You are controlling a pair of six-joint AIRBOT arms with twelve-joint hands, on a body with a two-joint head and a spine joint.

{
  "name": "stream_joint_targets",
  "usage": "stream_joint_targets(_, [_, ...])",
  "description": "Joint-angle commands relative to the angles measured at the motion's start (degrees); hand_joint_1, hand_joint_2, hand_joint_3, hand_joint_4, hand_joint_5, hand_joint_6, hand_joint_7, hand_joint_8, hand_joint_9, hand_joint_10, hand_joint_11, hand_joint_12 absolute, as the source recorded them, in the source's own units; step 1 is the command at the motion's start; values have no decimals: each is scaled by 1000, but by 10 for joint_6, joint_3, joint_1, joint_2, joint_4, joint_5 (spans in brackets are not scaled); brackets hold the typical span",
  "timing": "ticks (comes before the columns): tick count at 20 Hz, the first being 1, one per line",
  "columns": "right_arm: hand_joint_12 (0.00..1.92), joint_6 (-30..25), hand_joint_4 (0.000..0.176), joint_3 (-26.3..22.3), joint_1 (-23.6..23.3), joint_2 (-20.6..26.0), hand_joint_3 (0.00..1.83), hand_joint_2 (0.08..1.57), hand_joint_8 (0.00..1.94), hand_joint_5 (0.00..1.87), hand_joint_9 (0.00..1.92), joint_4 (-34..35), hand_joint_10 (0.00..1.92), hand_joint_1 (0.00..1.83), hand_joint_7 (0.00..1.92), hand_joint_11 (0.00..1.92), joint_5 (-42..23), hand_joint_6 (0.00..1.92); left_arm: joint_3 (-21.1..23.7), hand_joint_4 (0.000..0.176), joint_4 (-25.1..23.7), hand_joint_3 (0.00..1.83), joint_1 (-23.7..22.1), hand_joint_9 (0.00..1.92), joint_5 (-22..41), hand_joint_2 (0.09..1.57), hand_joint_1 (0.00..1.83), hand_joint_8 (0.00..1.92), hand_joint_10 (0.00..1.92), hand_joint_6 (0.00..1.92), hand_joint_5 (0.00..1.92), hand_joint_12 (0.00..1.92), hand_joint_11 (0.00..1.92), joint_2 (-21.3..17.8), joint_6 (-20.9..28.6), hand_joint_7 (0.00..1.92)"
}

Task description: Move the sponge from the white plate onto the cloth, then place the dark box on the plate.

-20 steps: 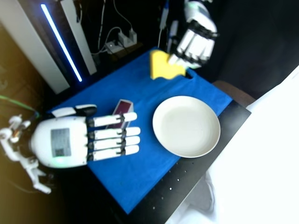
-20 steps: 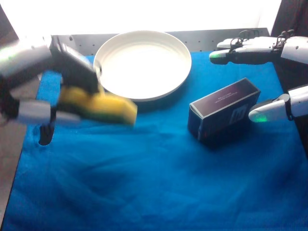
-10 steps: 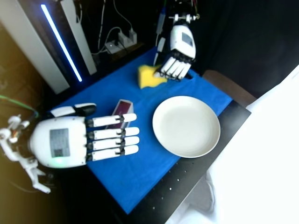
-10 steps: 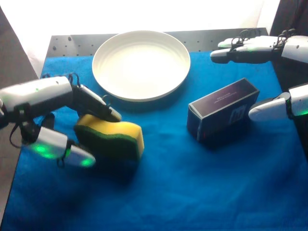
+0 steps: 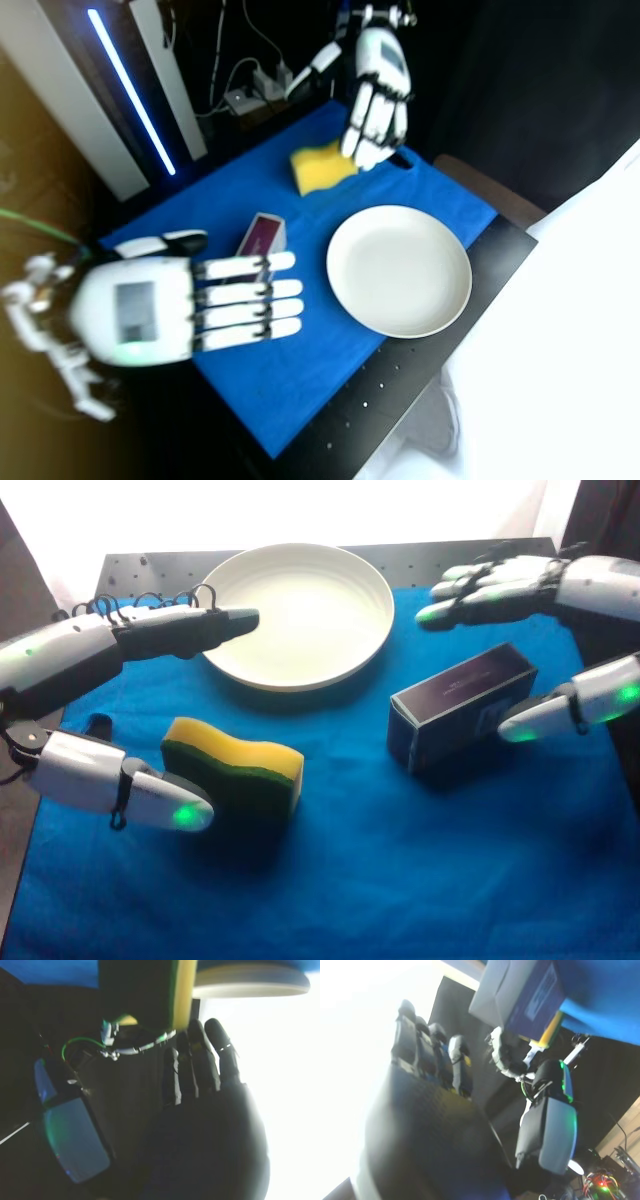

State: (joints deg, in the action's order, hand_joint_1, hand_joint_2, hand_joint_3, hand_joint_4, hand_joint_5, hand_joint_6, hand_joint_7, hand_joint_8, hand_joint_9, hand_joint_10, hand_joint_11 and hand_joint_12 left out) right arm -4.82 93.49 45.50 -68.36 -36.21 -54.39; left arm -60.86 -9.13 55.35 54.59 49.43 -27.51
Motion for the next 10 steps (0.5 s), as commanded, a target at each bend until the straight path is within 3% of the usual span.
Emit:
stream_joint_targets(1, [804, -4, 86, 5, -8, -3, 0, 960, 0, 446, 344, 32, 4, 890, 394, 3, -41, 0, 3, 91, 10, 6, 1, 393, 67, 745, 779, 14, 27, 11, 294, 1171, 13, 4, 2, 337])
stream_joint_targets(2, [910, -4, 103, 6, -9, -4, 0, 970, 0, 453, 393, 26, 4, 907, 430, 1, -34, 0, 3, 90, 11, 2, 2, 376, 66, 741, 831, 6, 15, 7, 300, 1139, 2, 7, 2, 330])
stream_joint_targets(3, [906, -4, 114, 6, -11, -4, 4, 990, 13, 488, 464, 19, 18, 903, 488, 0, -28, 8, 3, 114, 11, 4, 2, 355, 66, 750, 824, 2, 4, 1, 291, 1079, 0, 8, 2, 322])
stream_joint_targets(4, [923, -4, 92, 6, -12, -4, 3, 1003, 15, 533, 508, 12, 19, 937, 533, 0, -21, 13, 3, 97, 11, 0, 2, 379, 66, 743, 828, 6, 10, 5, 314, 1138, 0, 8, 3, 344])
stream_joint_targets(5, [1100, -4, 66, 6, -14, -5, 2, 1023, 38, 663, 603, 7, 52, 996, 615, 98, -16, 48, 3, 95, 12, 4, 3, 383, 65, 753, 825, 4, 11, 7, 324, 1156, 0, 8, 3, 345])
stream_joint_targets(6, [1485, -4, 0, 8, -16, -8, 16, 1111, 647, 856, 563, -1, 886, 1075, 589, 355, -10, 886, 3, 100, 14, 5, 6, 373, 64, 758, 826, 1, 5, 1, 313, 1121, 0, 9, 3, 338])
stream_joint_targets(7, [1568, -4, 0, 8, -17, -9, 6, 1141, 1046, 878, 551, -3, 1275, 1130, 557, 451, -8, 1097, 4, 107, 15, 4, 8, 372, 64, 757, 822, 3, 4, 0, 310, 1117, 0, 10, 3, 344])
stream_joint_targets(8, [1729, -4, 0, 10, -19, -12, 7, 1189, 1318, 699, 595, -5, 1614, 1288, 733, 504, -7, 1507, 4, 88, 16, 3, 11, 423, 64, 766, 800, 7, 16, 3, 339, 1176, 33, 11, 4, 383])
stream_joint_targets(9, [1883, -4, 0, 10, -22, -14, 3, 1187, 1761, 575, 555, -5, 1860, 1274, 540, 532, -7, 1816, 5, 78, 16, 0, 14, 443, 64, 758, 824, 7, 17, 3, 358, 1268, 14, 12, 6, 406])
stream_joint_targets(10, [1913, -4, 57, 10, -29, -14, 0, 1179, 1905, 571, 570, -7, 1909, 1302, 496, 530, -8, 1900, 6, 72, 16, 0, 18, 446, 63, 748, 844, 6, 14, 5, 377, 1303, 2, 14, 10, 416])
